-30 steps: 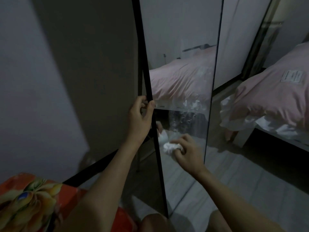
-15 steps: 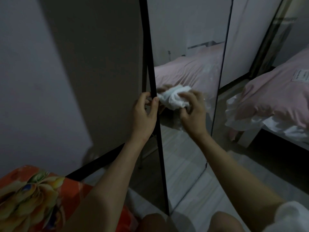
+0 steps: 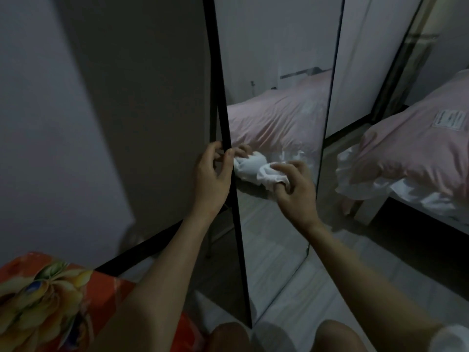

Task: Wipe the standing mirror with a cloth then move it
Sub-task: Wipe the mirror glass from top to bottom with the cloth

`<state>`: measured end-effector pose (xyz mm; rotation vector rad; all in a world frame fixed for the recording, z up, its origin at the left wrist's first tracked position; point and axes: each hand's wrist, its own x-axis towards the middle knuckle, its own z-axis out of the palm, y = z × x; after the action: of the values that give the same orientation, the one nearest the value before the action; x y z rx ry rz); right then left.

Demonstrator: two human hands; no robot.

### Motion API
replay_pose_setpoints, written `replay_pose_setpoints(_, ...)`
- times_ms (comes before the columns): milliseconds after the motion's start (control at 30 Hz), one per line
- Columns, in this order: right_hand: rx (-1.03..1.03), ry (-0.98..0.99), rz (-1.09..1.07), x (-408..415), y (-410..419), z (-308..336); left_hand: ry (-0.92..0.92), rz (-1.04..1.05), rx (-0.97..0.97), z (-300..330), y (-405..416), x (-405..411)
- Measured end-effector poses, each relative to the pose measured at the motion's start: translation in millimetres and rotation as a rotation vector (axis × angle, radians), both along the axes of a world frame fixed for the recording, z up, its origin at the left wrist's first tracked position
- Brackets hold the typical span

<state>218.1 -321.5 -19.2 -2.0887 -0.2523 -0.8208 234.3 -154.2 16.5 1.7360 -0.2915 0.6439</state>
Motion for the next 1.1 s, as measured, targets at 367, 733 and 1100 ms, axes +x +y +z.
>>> replay_pose_setpoints(367, -0.265, 0.757, 0.049, -30, -12, -116, -0.02, -0.013, -0.015, 0, -6, -6)
replay_pose_setpoints(733, -0.052, 0.527, -0.155, -27, -43, -40, -0.329, 0.186, 0.219, -34, -26, -39)
replay_pose_setpoints(1100, -0.541, 0.655, -0.31, -41, -81, -19, 0.144, -0.352, 0.426, -84, -71, -45)
